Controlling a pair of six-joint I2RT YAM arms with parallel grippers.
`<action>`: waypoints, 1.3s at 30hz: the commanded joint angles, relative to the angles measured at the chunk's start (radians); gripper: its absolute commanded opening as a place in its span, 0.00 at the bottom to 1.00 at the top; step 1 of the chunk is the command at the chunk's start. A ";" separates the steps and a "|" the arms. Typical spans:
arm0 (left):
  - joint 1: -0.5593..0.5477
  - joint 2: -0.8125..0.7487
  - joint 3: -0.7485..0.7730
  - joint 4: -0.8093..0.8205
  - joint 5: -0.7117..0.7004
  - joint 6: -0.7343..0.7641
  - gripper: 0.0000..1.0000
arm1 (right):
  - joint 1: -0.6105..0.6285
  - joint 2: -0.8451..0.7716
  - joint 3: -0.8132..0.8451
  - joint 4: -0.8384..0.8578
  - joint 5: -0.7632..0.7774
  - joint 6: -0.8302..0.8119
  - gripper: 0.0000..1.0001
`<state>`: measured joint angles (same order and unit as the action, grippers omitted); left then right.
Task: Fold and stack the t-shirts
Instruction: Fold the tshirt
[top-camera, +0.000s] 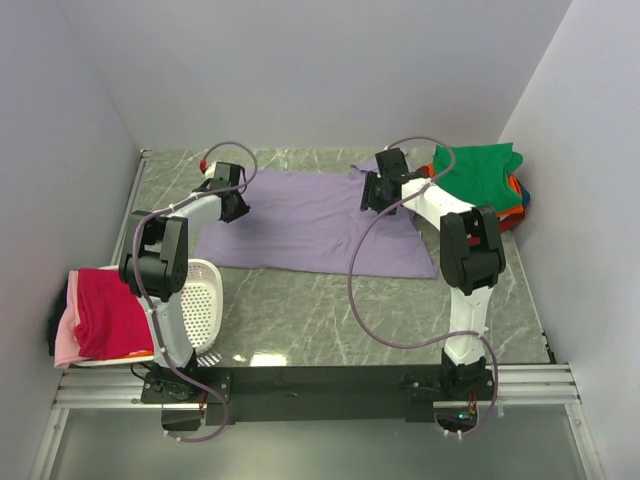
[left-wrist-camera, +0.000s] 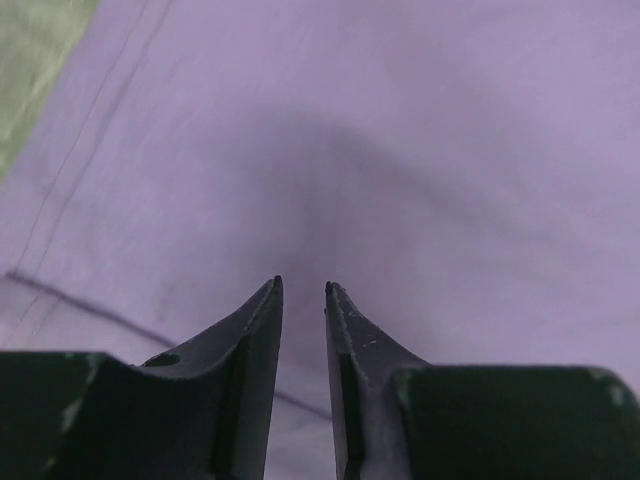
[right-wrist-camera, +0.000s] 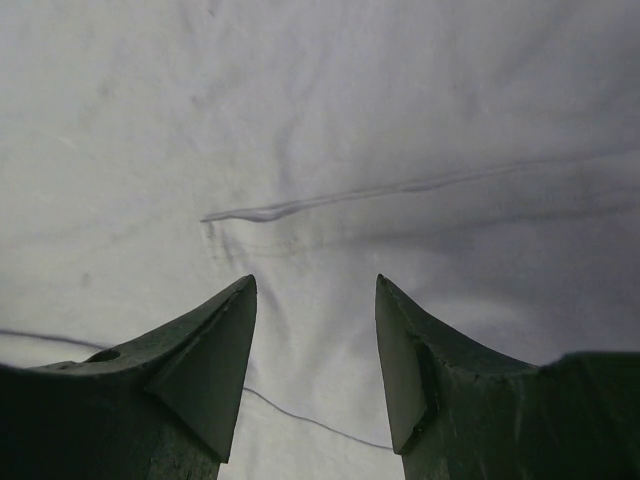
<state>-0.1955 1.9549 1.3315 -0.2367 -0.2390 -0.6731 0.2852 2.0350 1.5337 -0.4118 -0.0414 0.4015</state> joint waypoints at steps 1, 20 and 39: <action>0.005 -0.013 -0.049 0.011 0.018 -0.026 0.30 | 0.043 0.001 0.006 -0.024 0.106 -0.023 0.58; -0.010 -0.089 -0.281 0.023 0.049 -0.052 0.29 | 0.137 0.007 -0.116 -0.108 0.150 0.002 0.58; -0.015 -0.237 -0.436 0.025 0.055 -0.060 0.28 | 0.216 -0.071 -0.302 -0.090 0.129 0.043 0.58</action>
<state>-0.2028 1.7412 0.9409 -0.0929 -0.1955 -0.7238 0.4637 1.9533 1.2930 -0.4080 0.1425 0.4057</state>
